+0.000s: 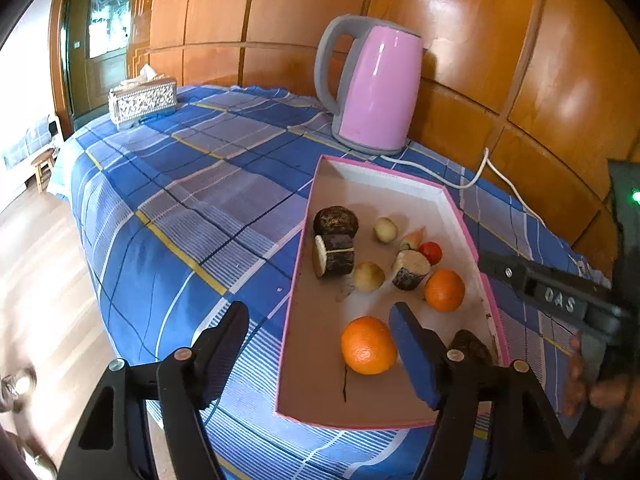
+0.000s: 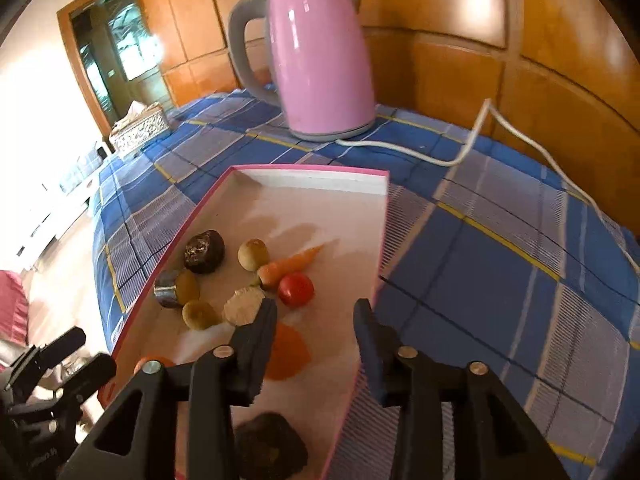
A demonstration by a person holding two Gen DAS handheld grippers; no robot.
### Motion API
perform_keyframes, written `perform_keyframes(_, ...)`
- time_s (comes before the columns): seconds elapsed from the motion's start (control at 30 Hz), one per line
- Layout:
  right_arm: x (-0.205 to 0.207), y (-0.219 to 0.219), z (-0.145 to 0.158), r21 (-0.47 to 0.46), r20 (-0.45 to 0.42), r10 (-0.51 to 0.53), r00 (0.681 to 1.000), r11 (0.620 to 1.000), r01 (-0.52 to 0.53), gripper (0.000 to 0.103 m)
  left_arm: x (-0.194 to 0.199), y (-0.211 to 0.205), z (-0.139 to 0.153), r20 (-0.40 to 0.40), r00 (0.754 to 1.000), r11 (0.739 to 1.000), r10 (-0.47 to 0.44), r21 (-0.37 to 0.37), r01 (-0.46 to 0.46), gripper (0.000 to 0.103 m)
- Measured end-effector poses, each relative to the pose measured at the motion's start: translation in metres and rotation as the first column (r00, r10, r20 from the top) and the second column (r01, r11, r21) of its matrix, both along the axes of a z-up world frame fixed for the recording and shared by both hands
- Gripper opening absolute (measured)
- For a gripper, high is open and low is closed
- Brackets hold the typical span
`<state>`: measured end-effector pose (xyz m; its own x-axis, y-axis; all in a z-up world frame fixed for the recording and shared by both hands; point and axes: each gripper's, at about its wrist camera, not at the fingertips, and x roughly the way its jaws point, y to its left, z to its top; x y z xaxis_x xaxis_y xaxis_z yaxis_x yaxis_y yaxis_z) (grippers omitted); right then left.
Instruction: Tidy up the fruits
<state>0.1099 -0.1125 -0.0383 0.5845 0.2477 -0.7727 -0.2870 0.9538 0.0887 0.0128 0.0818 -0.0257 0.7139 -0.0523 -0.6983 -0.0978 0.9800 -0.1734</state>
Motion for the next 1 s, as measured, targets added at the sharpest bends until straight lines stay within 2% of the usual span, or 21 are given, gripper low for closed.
perform_keyframes(0.13, -0.022, -0.011, 0.006, -0.005, 0.037, -0.051, 0.998, 0.999, 0.051, 0.043, -0.005, -0.005, 0.008, 0.026, 1.0, 1.0, -0.014, 0.014, 0.013, 0.079)
perform_keyframes(0.23, -0.037, -0.017, 0.009, -0.018, 0.07, -0.1, 0.993, 0.995, 0.102, 0.044, -0.009, -0.011, 0.016, 0.052, 0.998, 0.999, -0.02, 0.037, 0.018, 0.085)
perform_keyframes(0.33, -0.052, -0.026, 0.01, -0.027, 0.099, -0.146, 0.984, 0.988, 0.149, 0.059, -0.014, -0.015, 0.023, 0.077, 0.997, 0.998, -0.025, 0.055, 0.02, 0.092)
perform_keyframes(0.4, -0.06, -0.031, 0.011, -0.026, 0.114, -0.175, 0.978, 0.983, 0.18, 0.062, -0.017, -0.018, 0.026, 0.084, 0.996, 0.998, -0.026, 0.067, 0.02, 0.102)
perform_keyframes(0.5, -0.071, -0.035, 0.01, -0.04, 0.137, -0.203, 0.969, 0.977, 0.211, 0.062, -0.02, -0.023, 0.03, 0.096, 0.995, 0.996, -0.033, 0.08, 0.025, 0.103)
perform_keyframes(0.6, -0.081, -0.036, 0.009, -0.056, 0.156, -0.211, 0.965, 0.974, 0.221, 0.068, -0.02, -0.026, 0.029, 0.087, 0.995, 0.995, -0.039, 0.09, 0.031, 0.103)
perform_keyframes(0.9, -0.092, -0.038, 0.014, -0.071, 0.197, -0.247, 0.949, 0.962, 0.265, 0.069, -0.026, -0.032, 0.032, 0.105, 0.994, 0.993, -0.04, 0.117, 0.027, 0.103)
perform_keyframes(1.0, -0.094, -0.036, 0.015, -0.073, 0.198, -0.241, 0.95, 0.963, 0.26, 0.069, -0.026, -0.034, 0.033, 0.106, 0.994, 0.989, -0.02, 0.15, 0.004, 0.103)
